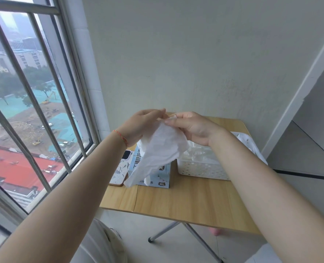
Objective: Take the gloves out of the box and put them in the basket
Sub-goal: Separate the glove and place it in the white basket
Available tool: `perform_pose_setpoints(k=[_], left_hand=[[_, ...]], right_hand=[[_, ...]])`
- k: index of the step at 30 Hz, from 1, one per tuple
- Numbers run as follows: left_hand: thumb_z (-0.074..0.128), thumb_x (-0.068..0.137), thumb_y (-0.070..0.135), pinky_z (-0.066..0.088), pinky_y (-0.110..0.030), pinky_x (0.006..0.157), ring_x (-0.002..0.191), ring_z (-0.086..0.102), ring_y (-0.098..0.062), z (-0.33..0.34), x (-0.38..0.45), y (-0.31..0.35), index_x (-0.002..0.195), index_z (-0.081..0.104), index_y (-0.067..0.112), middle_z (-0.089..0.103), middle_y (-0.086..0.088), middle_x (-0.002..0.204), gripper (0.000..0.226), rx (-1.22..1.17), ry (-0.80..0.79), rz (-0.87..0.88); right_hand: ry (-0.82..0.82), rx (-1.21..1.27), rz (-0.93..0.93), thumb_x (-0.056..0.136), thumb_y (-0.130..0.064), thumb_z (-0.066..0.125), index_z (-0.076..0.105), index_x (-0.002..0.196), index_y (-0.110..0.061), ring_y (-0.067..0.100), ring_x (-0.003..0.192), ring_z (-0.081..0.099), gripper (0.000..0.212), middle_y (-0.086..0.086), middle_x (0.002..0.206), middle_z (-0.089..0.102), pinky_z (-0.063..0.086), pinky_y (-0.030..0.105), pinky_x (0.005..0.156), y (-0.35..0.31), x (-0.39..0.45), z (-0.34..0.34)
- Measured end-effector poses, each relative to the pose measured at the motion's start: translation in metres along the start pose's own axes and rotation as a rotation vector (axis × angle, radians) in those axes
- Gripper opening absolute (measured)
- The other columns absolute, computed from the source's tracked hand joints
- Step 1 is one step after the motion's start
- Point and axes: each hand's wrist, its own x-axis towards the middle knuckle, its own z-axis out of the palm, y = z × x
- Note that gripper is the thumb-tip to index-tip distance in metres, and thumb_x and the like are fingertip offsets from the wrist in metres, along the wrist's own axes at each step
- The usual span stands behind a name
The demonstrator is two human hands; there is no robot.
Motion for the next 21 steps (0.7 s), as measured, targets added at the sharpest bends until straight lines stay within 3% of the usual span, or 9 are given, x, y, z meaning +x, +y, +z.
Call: perform_pose_setpoints(k=[3, 6, 10, 13, 16, 18, 21], left_hand=[[0.073, 0.084, 0.043, 0.047, -0.038, 0.076, 0.081, 0.063, -0.024, -0.006, -0.001, -0.01, 0.099, 0.067, 0.008, 0.066, -0.012, 0.092, 0.039, 0.046, -0.05, -0.05], [0.082, 0.07, 0.035, 0.05, -0.043, 0.076, 0.078, 0.064, -0.028, -0.014, -0.002, -0.023, 0.099, 0.067, 0.009, 0.069, -0.015, 0.09, 0.042, 0.141, -0.097, -0.145], [0.075, 0.084, 0.022, 0.058, -0.044, 0.084, 0.085, 0.069, -0.029, -0.022, -0.002, -0.034, 0.103, 0.072, 0.002, 0.072, -0.02, 0.101, 0.028, 0.245, -0.184, -0.226], [0.073, 0.087, 0.019, 0.057, -0.035, 0.073, 0.076, 0.068, -0.023, -0.025, -0.002, -0.038, 0.095, 0.075, 0.003, 0.073, -0.015, 0.089, 0.018, 0.215, -0.15, -0.239], [0.078, 0.075, 0.029, 0.05, -0.026, 0.065, 0.068, 0.061, -0.017, -0.029, -0.004, -0.037, 0.082, 0.075, 0.005, 0.07, -0.009, 0.078, 0.025, 0.221, -0.205, -0.241], [0.075, 0.072, 0.031, 0.049, -0.024, 0.065, 0.068, 0.059, -0.015, -0.031, -0.004, -0.037, 0.079, 0.075, 0.006, 0.069, -0.006, 0.079, 0.026, 0.18, -0.238, -0.224], [0.068, 0.077, 0.022, 0.056, -0.028, 0.073, 0.077, 0.065, -0.018, -0.031, 0.002, -0.039, 0.089, 0.07, 0.005, 0.067, -0.008, 0.085, 0.022, -0.112, -0.179, -0.172]], right_hand=[[0.133, -0.08, 0.028, 0.084, -0.019, 0.074, 0.064, 0.111, 0.002, 0.033, 0.102, 0.065, 0.035, 0.018, 0.109, 0.069, 0.049, 0.044, 0.095, 0.002, 0.002, -0.004], [0.247, -0.088, 0.026, 0.083, -0.025, 0.076, 0.067, 0.102, -0.003, 0.024, 0.087, 0.064, 0.03, 0.011, 0.093, 0.068, 0.053, 0.039, 0.082, 0.003, 0.005, -0.007], [0.436, -0.18, -0.034, 0.087, -0.031, 0.072, 0.069, 0.091, -0.013, 0.015, 0.08, 0.056, 0.019, 0.001, 0.088, 0.061, 0.044, 0.027, 0.07, 0.004, 0.012, -0.008], [0.536, -0.241, -0.09, 0.089, -0.03, 0.068, 0.072, 0.098, -0.008, 0.013, 0.075, 0.052, 0.024, 0.001, 0.084, 0.06, 0.042, 0.024, 0.063, 0.004, 0.015, -0.008], [0.617, -0.283, -0.153, 0.091, -0.027, 0.065, 0.07, 0.094, -0.011, 0.007, 0.064, 0.048, 0.017, -0.005, 0.073, 0.056, 0.04, 0.021, 0.061, 0.004, 0.018, -0.011], [0.646, -0.329, -0.173, 0.093, -0.027, 0.063, 0.068, 0.092, -0.013, 0.006, 0.055, 0.043, 0.015, -0.007, 0.064, 0.049, 0.038, 0.017, 0.053, 0.004, 0.021, -0.014], [0.651, -0.399, -0.172, 0.095, -0.026, 0.058, 0.065, 0.089, -0.012, 0.008, 0.049, 0.038, 0.017, -0.005, 0.06, 0.044, 0.032, 0.019, 0.045, 0.002, 0.025, -0.017]])
